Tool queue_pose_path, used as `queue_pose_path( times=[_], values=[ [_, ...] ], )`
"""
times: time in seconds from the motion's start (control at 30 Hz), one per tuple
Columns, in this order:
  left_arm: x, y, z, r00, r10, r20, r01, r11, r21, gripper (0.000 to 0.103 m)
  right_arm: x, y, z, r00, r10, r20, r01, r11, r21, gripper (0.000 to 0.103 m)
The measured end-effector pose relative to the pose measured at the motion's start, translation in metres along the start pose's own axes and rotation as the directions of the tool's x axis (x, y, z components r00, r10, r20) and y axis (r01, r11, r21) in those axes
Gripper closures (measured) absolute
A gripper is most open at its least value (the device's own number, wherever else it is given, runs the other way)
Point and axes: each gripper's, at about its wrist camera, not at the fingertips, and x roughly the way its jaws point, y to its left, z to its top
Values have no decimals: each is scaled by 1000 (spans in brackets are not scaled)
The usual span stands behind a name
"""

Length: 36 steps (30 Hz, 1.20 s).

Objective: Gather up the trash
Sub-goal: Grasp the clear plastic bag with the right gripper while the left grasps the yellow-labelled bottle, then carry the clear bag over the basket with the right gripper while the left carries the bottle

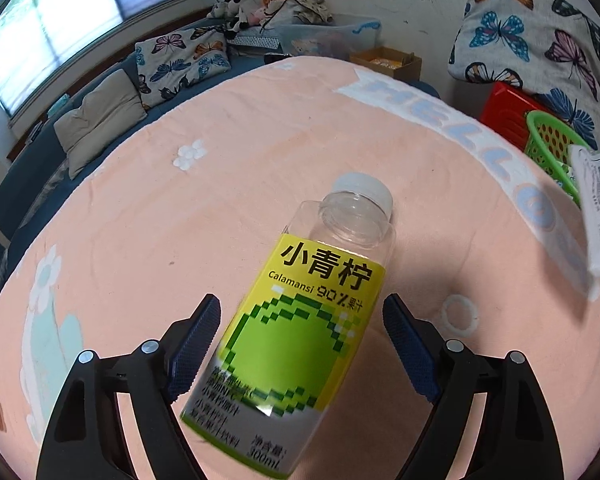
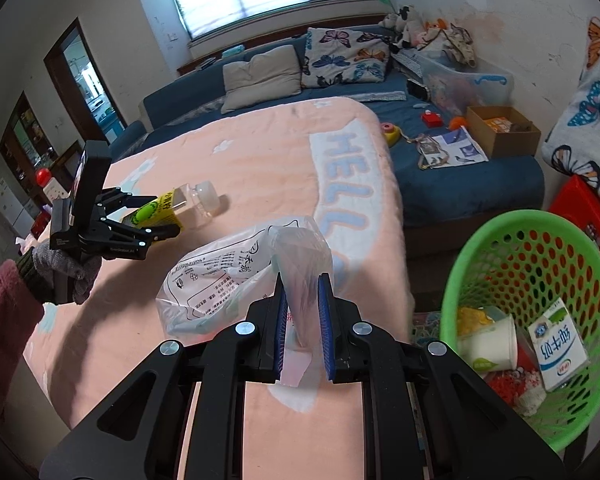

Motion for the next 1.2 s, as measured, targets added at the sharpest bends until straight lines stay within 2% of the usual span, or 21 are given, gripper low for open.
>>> queue_pose_path(
  times=[0.17,0.37,0.53,0.87,1.2],
  values=[
    [5,-3,0,1000,3,-1,-3,1000,-2,29,-6,-8,-2,1000,-12,8,11,1000,16,87],
    [3,-6,1,1000,22,18,-22,1000,-11,39,-16,-20,-6,999,-31,21,31,999,40,87],
    [-2,-8,0,999,32,36,-30,998,-57,46,-26,-29,-8,998,-47,34,45,997,58,87],
    [-34,-21,-3,994,46,98,-34,992,-123,48,-48,-62,-13,992,-109,68,101,989,107,87],
    [-76,-66,11,985,24,173,-8,995,-96,48,-83,-128,-23,962,-260,85,240,952,191,87]
  ],
)
